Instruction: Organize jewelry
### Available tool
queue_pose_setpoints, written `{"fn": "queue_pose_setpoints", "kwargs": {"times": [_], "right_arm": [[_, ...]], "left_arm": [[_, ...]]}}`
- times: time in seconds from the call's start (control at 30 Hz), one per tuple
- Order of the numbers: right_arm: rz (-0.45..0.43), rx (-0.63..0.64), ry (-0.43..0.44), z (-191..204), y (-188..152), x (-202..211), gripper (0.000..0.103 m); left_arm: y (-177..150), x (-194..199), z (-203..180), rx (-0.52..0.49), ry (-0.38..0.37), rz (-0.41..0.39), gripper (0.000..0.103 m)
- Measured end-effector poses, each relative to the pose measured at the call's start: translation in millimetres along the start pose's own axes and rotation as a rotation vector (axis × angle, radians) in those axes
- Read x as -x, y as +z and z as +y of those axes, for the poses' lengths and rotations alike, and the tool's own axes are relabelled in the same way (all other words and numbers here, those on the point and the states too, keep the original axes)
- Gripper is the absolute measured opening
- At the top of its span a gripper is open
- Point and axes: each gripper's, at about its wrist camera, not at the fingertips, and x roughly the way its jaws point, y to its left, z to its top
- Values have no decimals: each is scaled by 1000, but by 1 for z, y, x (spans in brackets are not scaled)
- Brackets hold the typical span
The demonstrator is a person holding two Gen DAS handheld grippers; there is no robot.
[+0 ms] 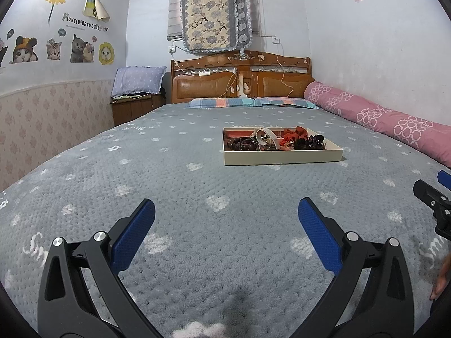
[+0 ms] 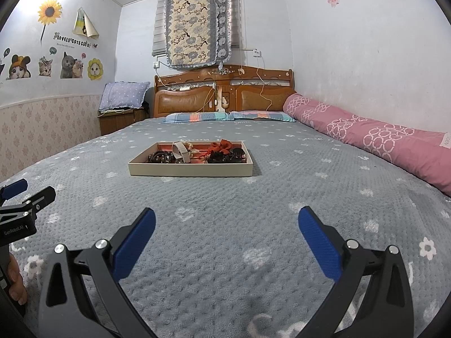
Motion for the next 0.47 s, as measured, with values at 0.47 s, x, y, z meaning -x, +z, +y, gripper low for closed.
{"fn": "queue_pose_setpoints", "kwargs": {"times": [0.47], "right_arm": [[0, 0, 0, 0, 0, 0, 99]], "left_arm": [[0, -1, 5, -16, 15, -13, 98]]}}
